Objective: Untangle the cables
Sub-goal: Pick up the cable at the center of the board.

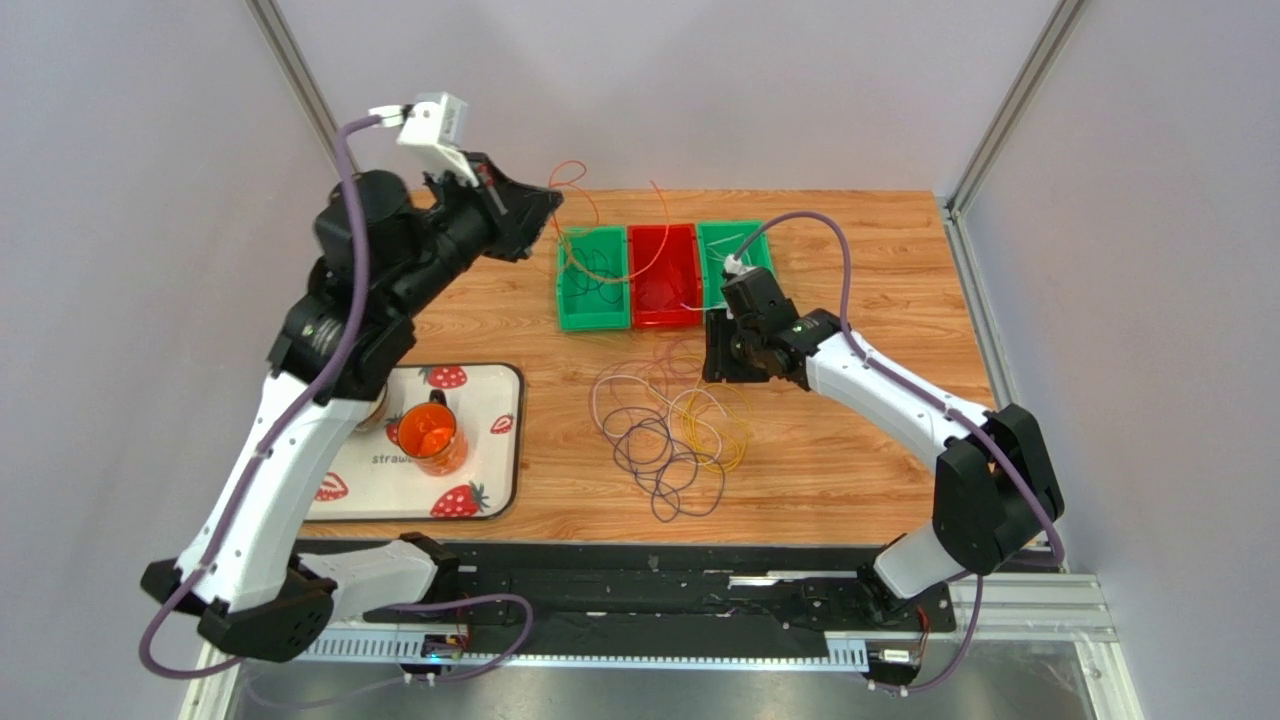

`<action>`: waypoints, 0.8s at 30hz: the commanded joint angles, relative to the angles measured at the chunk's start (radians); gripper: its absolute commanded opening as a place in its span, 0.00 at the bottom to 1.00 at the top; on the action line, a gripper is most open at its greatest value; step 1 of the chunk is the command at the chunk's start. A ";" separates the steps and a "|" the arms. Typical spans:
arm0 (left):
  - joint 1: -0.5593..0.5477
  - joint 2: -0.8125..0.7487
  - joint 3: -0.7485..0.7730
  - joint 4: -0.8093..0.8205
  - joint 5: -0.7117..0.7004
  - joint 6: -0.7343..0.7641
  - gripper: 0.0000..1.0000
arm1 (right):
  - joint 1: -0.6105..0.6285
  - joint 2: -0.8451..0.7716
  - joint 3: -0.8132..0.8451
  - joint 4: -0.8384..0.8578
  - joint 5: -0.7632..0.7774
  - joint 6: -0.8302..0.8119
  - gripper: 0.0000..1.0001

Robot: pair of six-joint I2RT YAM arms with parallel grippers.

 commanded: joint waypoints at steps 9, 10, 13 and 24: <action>-0.002 -0.128 -0.444 0.201 0.235 -0.028 0.00 | -0.001 -0.118 0.036 -0.043 0.126 0.012 0.47; -0.002 -0.126 -0.540 0.222 0.242 -0.045 0.00 | -0.001 -0.129 0.033 -0.043 0.131 0.020 0.47; -0.002 -0.097 -0.695 0.285 0.264 -0.078 0.00 | -0.009 -0.161 0.019 -0.039 0.149 0.029 0.47; -0.004 0.026 -0.935 0.448 0.299 -0.114 0.00 | 0.005 -0.233 -0.088 0.194 -0.166 0.005 0.49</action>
